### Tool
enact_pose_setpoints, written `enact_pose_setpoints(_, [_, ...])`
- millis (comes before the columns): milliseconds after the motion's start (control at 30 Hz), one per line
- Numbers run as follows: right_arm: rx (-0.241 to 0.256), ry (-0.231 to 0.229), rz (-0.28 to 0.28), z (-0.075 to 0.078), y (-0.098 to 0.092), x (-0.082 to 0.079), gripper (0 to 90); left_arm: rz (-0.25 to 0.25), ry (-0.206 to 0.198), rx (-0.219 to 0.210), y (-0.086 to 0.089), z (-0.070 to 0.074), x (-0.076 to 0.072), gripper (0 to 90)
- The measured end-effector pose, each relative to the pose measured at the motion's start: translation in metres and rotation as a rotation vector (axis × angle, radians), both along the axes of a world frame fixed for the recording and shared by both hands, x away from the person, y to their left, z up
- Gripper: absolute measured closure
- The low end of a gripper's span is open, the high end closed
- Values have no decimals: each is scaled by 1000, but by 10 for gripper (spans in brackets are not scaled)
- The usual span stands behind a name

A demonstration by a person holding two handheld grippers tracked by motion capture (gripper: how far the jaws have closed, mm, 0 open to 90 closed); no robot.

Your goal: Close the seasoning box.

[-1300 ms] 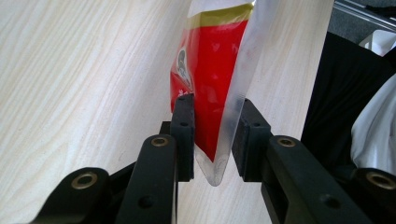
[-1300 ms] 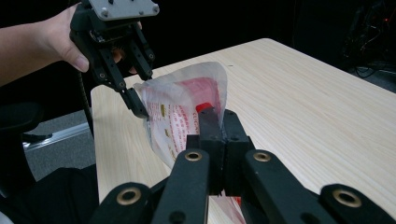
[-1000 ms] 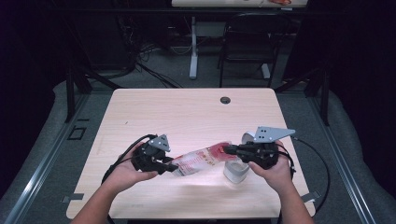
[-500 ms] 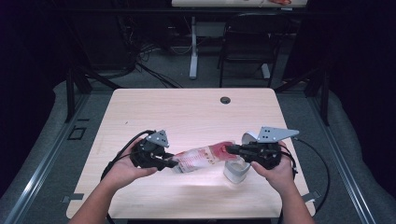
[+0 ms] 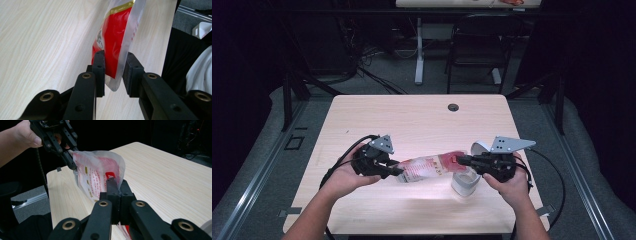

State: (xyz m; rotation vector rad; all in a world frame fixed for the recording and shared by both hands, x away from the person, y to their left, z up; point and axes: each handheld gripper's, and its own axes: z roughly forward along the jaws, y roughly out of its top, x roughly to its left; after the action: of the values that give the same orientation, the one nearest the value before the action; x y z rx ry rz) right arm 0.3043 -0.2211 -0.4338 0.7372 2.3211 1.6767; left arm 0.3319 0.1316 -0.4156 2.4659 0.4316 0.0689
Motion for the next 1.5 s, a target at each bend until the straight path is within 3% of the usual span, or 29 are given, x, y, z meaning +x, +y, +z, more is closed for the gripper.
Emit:
enact_pose_setpoints(500, [-33, -16, -28, 2, -1, -4, 897, -6, -9, 3, -1, 10, 3, 744])
enact_pose_setpoints(1500, [-41, 13, -46, -6, -6, 1, 894, -8, -34, -11, -3, 29, 4, 756])
